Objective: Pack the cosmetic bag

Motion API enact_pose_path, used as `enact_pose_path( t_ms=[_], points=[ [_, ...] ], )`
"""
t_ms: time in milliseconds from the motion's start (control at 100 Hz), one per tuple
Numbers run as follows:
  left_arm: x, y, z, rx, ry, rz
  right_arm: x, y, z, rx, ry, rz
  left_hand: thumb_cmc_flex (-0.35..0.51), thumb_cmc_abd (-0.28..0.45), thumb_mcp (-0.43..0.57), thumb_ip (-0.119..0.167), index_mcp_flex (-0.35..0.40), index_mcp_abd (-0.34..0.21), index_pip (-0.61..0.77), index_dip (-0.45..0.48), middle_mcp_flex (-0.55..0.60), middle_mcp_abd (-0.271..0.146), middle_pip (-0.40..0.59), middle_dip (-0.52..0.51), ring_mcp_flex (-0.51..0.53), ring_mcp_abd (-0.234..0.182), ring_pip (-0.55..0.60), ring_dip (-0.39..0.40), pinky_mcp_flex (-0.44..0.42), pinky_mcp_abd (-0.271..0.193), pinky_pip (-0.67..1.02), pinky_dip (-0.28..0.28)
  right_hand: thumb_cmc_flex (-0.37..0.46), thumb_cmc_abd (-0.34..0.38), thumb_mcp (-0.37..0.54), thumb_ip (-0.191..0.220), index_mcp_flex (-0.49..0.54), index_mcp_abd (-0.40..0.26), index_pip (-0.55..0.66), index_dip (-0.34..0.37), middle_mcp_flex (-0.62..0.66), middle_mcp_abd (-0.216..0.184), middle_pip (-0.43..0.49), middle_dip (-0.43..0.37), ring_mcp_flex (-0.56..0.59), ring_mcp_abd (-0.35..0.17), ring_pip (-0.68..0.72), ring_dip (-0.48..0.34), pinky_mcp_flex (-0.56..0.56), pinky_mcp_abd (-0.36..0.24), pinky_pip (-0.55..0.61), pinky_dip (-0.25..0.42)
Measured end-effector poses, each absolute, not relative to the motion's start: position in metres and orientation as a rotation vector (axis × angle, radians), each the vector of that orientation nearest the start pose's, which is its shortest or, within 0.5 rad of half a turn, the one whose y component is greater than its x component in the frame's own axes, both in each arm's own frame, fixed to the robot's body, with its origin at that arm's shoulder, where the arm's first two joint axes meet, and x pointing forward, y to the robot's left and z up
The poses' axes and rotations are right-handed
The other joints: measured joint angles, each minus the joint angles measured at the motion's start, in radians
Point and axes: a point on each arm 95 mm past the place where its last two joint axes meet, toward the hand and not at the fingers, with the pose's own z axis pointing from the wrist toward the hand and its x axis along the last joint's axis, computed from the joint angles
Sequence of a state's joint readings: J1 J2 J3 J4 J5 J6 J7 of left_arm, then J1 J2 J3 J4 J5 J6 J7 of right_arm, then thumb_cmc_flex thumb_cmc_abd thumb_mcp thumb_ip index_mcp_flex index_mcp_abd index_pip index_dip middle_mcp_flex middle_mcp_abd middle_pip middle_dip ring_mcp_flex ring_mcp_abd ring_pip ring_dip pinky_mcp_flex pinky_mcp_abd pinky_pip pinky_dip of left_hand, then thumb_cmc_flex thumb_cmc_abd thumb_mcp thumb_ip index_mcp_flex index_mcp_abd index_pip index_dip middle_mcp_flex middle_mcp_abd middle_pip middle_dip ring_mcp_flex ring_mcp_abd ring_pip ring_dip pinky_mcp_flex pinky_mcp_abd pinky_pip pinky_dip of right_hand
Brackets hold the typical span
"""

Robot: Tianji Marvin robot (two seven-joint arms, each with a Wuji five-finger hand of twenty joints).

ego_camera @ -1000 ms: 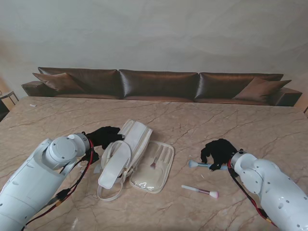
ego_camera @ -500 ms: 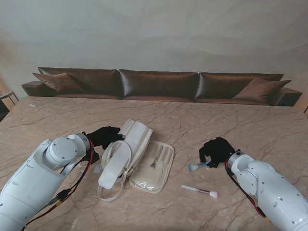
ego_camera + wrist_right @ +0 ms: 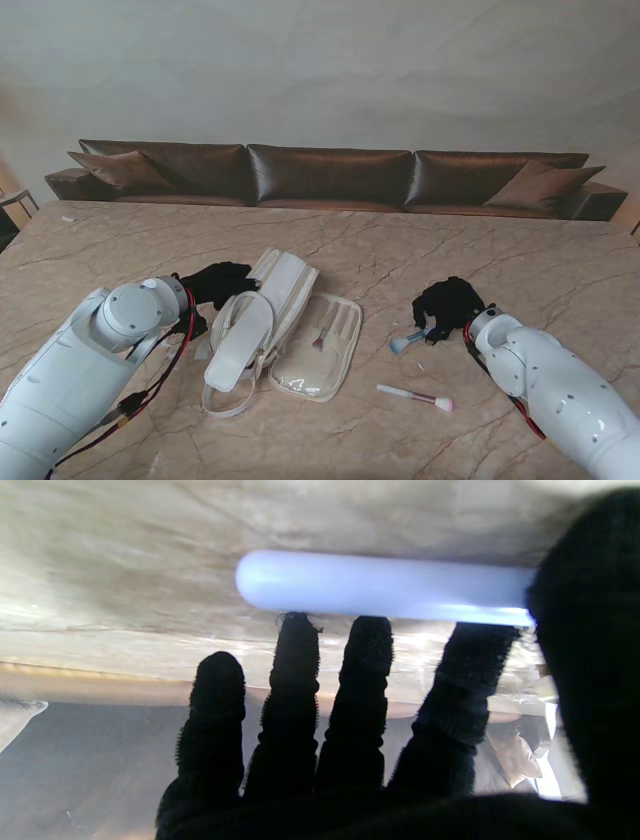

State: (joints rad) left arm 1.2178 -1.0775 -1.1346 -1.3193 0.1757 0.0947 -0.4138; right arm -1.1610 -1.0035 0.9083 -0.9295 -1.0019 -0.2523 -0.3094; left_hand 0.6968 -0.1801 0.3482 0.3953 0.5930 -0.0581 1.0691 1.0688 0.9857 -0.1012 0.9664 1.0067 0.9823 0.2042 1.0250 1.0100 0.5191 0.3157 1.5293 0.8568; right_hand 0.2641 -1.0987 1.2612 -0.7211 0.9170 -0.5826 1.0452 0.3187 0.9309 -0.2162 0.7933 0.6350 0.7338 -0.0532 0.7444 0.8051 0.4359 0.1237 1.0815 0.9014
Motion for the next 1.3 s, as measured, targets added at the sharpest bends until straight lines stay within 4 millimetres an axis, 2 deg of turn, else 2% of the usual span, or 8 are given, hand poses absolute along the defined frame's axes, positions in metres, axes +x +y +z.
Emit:
enact_pose_path(
  t_ms=[140, 240, 360, 500, 630, 740, 880, 1300],
  points=[
    [0.484, 0.022, -0.316, -2.139, 1.424, -1.643, 0.472, -0.088, -0.392, 0.967, 1.741, 1.309, 0.000, 0.000, 0.000, 0.000, 0.000, 0.000, 0.002, -0.006, 0.000, 0.000, 0.000, 0.000, 0.000, 0.000, 0.000, 0.000, 0.000, 0.000, 0.000, 0.000, -0.001, 0.026, 0.000, 0.000, 0.034, 0.003, 0.044, -0.125, 0.071, -0.004, -0.017, -0.022, 0.030, 0.001, -0.017, -0.004, 0.004, 0.000, 0.009, -0.007],
    [0.484, 0.022, -0.316, -2.140, 1.425, -1.641, 0.471, -0.086, -0.391, 0.939, 1.758, 1.301, 0.000, 0.000, 0.000, 0.000, 0.000, 0.000, 0.002, -0.006, 0.000, 0.000, 0.000, 0.000, 0.000, 0.000, 0.000, 0.000, 0.000, 0.000, 0.000, 0.000, 0.009, 0.066, 0.004, 0.003, 0.036, 0.003, 0.044, -0.125, 0.082, -0.006, -0.017, -0.018, 0.037, 0.001, -0.017, -0.004, 0.010, 0.000, 0.011, -0.014],
    [0.485, 0.022, -0.315, -2.140, 1.424, -1.641, 0.470, -0.084, -0.389, 0.903, 1.794, 1.288, 0.000, 0.000, 0.000, 0.000, 0.000, 0.000, 0.002, -0.006, 0.000, 0.000, 0.000, 0.000, 0.000, 0.001, 0.000, 0.000, 0.000, 0.000, 0.000, 0.000, 0.013, 0.102, 0.027, 0.003, 0.021, 0.007, 0.029, -0.014, 0.082, -0.007, -0.018, 0.004, 0.037, 0.001, -0.017, -0.004, 0.011, -0.002, 0.021, -0.016],
    [0.485, 0.021, -0.316, -2.142, 1.423, -1.641, 0.469, -0.082, -0.389, 0.886, 1.817, 1.286, 0.000, 0.000, 0.000, 0.000, 0.000, 0.000, 0.003, -0.006, 0.000, 0.000, 0.000, 0.000, 0.000, 0.001, 0.000, 0.000, 0.000, 0.000, 0.000, 0.000, 0.023, 0.155, 0.066, 0.004, -0.015, 0.038, -0.048, 0.253, 0.082, -0.007, -0.018, 0.048, 0.028, 0.002, -0.001, 0.011, 0.011, -0.008, 0.021, -0.016],
    [0.485, 0.021, -0.316, -2.143, 1.419, -1.643, 0.467, -0.081, -0.389, 0.875, 1.825, 1.286, 0.000, 0.000, 0.000, 0.000, 0.000, 0.000, 0.004, -0.006, 0.000, 0.000, 0.000, 0.000, 0.000, 0.002, 0.000, 0.000, 0.000, 0.000, 0.000, 0.000, 0.023, 0.168, 0.102, 0.004, -0.028, 0.056, -0.083, 0.374, 0.081, -0.007, -0.018, 0.066, 0.021, 0.002, 0.010, 0.025, 0.006, -0.019, 0.021, -0.016],
    [0.484, 0.021, -0.316, -2.144, 1.417, -1.643, 0.465, -0.081, -0.389, 0.876, 1.816, 1.292, 0.000, 0.000, 0.000, 0.000, 0.000, 0.000, 0.004, -0.006, 0.000, 0.000, 0.000, 0.000, 0.000, 0.002, 0.000, 0.000, 0.000, 0.000, 0.000, 0.000, 0.024, 0.170, 0.108, 0.053, -0.029, 0.065, -0.110, 0.409, 0.066, -0.007, -0.018, 0.080, 0.019, 0.002, 0.023, 0.034, 0.000, -0.022, 0.021, -0.016],
    [0.484, 0.021, -0.316, -2.145, 1.416, -1.644, 0.459, -0.082, -0.390, 0.900, 1.795, 1.310, 0.000, 0.000, 0.000, 0.000, 0.000, 0.000, 0.004, -0.007, 0.000, 0.000, 0.000, 0.000, 0.000, 0.002, 0.000, 0.000, -0.004, 0.001, 0.000, 0.000, 0.024, 0.185, 0.108, 0.234, -0.044, 0.090, -0.151, 0.467, 0.053, -0.007, -0.015, 0.090, 0.009, 0.002, 0.032, 0.040, -0.004, -0.029, 0.021, -0.015],
    [0.484, 0.020, -0.317, -2.147, 1.419, -1.646, 0.447, -0.057, -0.385, 0.960, 1.719, 1.487, 0.000, 0.000, 0.000, 0.000, 0.000, 0.000, 0.004, -0.007, 0.000, 0.000, 0.000, 0.000, 0.000, 0.002, 0.000, 0.000, -0.007, 0.001, 0.000, 0.000, 0.066, 0.209, 0.072, 0.244, -0.045, 0.095, -0.211, 0.482, 0.042, -0.007, -0.015, 0.090, 0.008, 0.004, 0.035, 0.042, -0.012, -0.038, 0.021, -0.015]
  ],
)
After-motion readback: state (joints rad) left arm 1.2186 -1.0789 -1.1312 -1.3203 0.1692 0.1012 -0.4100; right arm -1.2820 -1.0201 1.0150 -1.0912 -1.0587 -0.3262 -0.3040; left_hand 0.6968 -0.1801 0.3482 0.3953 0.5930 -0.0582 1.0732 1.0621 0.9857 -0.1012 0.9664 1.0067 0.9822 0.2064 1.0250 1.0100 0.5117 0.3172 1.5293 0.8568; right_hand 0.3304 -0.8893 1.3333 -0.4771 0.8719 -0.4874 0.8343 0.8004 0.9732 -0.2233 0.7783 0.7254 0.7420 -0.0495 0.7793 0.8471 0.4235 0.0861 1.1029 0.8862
